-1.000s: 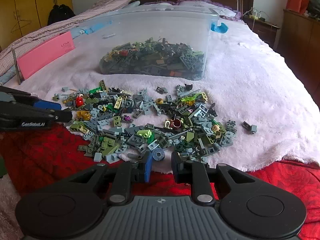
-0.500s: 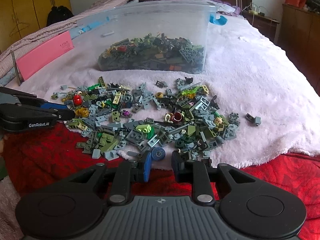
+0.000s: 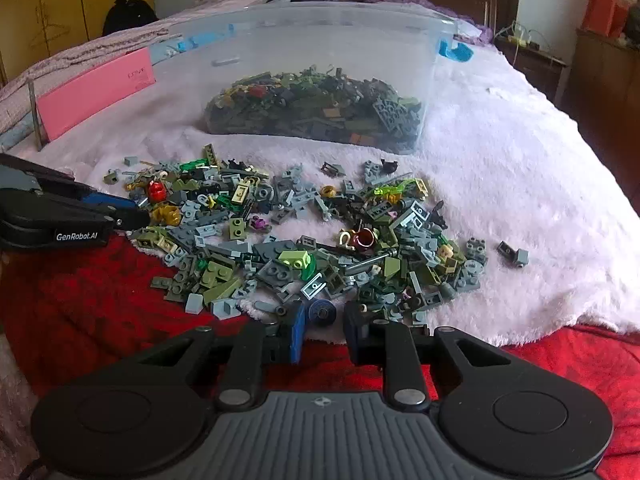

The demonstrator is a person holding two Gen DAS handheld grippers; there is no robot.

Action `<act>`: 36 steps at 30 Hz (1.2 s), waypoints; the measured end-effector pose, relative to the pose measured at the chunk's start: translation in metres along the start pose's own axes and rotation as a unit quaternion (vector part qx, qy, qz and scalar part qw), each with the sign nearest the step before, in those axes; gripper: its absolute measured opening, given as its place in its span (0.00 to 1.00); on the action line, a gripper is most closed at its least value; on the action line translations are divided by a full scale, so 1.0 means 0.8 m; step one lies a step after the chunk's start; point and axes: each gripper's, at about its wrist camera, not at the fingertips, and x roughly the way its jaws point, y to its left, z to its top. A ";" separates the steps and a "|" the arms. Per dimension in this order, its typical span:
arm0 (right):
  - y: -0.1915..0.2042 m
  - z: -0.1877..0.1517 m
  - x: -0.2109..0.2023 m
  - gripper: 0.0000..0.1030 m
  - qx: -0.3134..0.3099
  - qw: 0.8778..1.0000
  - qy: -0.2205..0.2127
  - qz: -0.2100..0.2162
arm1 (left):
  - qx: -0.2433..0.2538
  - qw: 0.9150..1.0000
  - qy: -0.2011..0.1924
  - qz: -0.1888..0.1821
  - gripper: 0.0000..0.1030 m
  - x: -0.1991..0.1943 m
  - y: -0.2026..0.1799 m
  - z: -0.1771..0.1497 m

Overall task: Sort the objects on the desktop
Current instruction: 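Grasp a Lego piece with the left tool while right grasps a dark piece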

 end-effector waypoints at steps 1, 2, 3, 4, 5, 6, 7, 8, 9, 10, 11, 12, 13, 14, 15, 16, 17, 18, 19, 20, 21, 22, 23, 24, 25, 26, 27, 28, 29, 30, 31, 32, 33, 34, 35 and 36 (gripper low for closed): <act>-0.001 0.000 0.001 0.24 0.002 1.000 0.001 0.001 | 0.001 1.000 -0.001 0.001 0.16 0.000 0.000 0.000; -0.002 0.000 0.002 0.24 0.005 1.000 0.001 0.003 | 0.002 1.000 -0.001 0.001 0.16 -0.001 -0.001 0.000; -0.003 0.000 0.003 0.25 0.008 1.000 0.001 0.005 | 0.001 1.000 -0.002 0.001 0.16 -0.002 -0.001 0.000; -0.004 -0.001 0.003 0.25 0.011 1.000 0.000 0.007 | -0.001 1.000 -0.003 0.001 0.15 -0.004 0.000 0.000; -0.006 -0.001 0.004 0.25 0.015 1.000 -0.001 0.009 | -0.003 1.000 -0.004 -0.001 0.15 -0.006 0.000 0.000; -0.007 -0.001 0.004 0.25 0.017 1.000 -0.001 0.010 | -0.006 1.000 -0.005 -0.003 0.15 -0.008 0.000 0.001; -0.008 -0.002 0.004 0.25 0.018 1.000 -0.001 0.012 | -0.009 1.000 -0.007 -0.005 0.15 -0.011 0.000 0.001; -0.008 -0.002 0.004 0.25 0.018 1.000 -0.002 0.012 | -0.008 1.000 -0.010 -0.007 0.15 -0.015 0.000 0.001; -0.007 -0.002 0.004 0.25 0.018 1.000 -0.003 0.011 | -0.008 1.000 -0.013 -0.008 0.15 -0.019 -0.001 0.001; -0.006 -0.003 0.004 0.25 0.016 1.000 -0.004 0.010 | -0.007 1.000 -0.016 -0.009 0.15 -0.022 -0.002 0.001; -0.005 -0.003 0.003 0.25 0.013 1.000 -0.005 0.008 | -0.006 1.000 -0.019 -0.009 0.15 -0.025 -0.003 0.001; -0.004 -0.003 0.002 0.24 0.011 1.000 -0.007 0.007 | -0.005 1.000 -0.021 -0.010 0.15 -0.029 -0.004 0.001; -0.003 -0.003 0.001 0.21 0.008 1.000 -0.009 0.005 | -0.005 1.000 -0.023 -0.011 0.15 -0.032 -0.005 0.002; -0.002 -0.003 -0.001 0.15 0.007 1.000 -0.012 0.004 | -0.004 1.000 -0.025 -0.011 0.15 -0.034 -0.006 0.003; -0.002 -0.004 -0.003 0.16 0.006 1.000 -0.016 0.004 | -0.003 1.000 -0.028 -0.012 0.15 -0.037 -0.006 0.004; -0.002 -0.003 -0.004 0.16 0.005 1.000 -0.018 0.003 | -0.002 0.999 -0.030 -0.013 0.15 -0.040 -0.007 0.005; -0.001 -0.002 -0.006 0.15 0.004 1.000 -0.019 0.002 | -0.001 0.999 -0.032 -0.014 0.15 -0.043 -0.008 0.006; -0.001 -0.002 -0.007 0.15 0.003 1.000 -0.022 0.002 | -0.001 0.999 -0.035 -0.015 0.15 -0.046 -0.008 0.007; -0.001 -0.001 -0.009 0.15 0.002 1.000 -0.026 0.001 | 0.000 0.999 -0.037 -0.016 0.15 -0.048 -0.009 0.008; 0.000 -0.001 -0.011 0.15 0.000 1.000 -0.030 0.000 | 0.002 0.999 -0.039 -0.018 0.15 -0.050 -0.011 0.008; 0.000 0.000 -0.014 0.15 -0.002 0.999 -0.035 -0.001 | 0.004 0.999 -0.040 -0.020 0.15 -0.053 -0.012 0.009; 0.001 0.000 -0.016 0.15 -0.004 0.999 -0.039 -0.002 | 0.006 0.999 -0.042 -0.021 0.15 -0.055 -0.013 0.009; 0.002 0.001 -0.019 0.15 -0.006 0.999 -0.043 -0.003 | 0.008 0.999 -0.043 -0.022 0.15 -0.056 -0.014 0.010; 0.002 0.001 -0.021 0.15 -0.006 0.999 -0.048 -0.002 | 0.010 0.999 -0.045 -0.022 0.15 -0.058 -0.016 0.011; 0.002 0.002 -0.024 0.15 -0.006 0.999 -0.052 -0.002 | 0.012 0.999 -0.047 -0.022 0.15 -0.060 -0.017 0.011; 0.002 0.003 -0.026 0.16 -0.006 0.998 -0.058 -0.002 | 0.012 0.998 -0.049 -0.023 0.15 -0.062 -0.017 0.012; 0.001 0.004 -0.028 0.16 -0.006 0.998 -0.061 -0.003 | 0.012 0.998 -0.052 -0.023 0.15 -0.064 -0.018 0.013; 0.001 0.005 -0.030 0.16 -0.006 0.998 -0.065 -0.004 | 0.012 0.998 -0.055 -0.022 0.15 -0.067 -0.018 0.014; 0.001 0.006 -0.032 0.16 -0.006 0.998 -0.068 -0.006 | 0.011 0.998 -0.058 -0.023 0.15 -0.069 -0.019 0.015; 0.000 0.007 -0.033 0.16 -0.007 0.998 -0.070 -0.006 | 0.011 0.998 -0.061 -0.023 0.15 -0.071 -0.019 0.017; 0.000 0.007 -0.035 0.16 -0.007 0.997 -0.072 -0.006 | 0.011 0.998 -0.064 -0.023 0.15 -0.073 -0.019 0.018; 0.000 0.008 -0.036 0.16 -0.007 0.997 -0.073 -0.005 | 0.010 0.997 -0.067 -0.023 0.15 -0.076 -0.018 0.020; 0.000 0.009 -0.038 0.16 -0.007 0.997 -0.075 -0.005 | 0.010 0.997 -0.070 -0.024 0.15 -0.078 -0.018 0.021; 0.001 0.011 -0.039 0.15 -0.008 0.997 -0.077 -0.005 | 0.009 0.997 -0.073 -0.024 0.15 -0.081 -0.018 0.023; 0.001 0.012 -0.041 0.15 -0.009 0.997 -0.079 -0.005 | 0.008 0.997 -0.076 -0.024 0.15 -0.084 -0.017 0.025; 0.002 0.014 -0.043 0.15 -0.010 0.997 -0.081 -0.004 | 0.007 0.997 -0.079 -0.025 0.15 -0.086 -0.016 0.027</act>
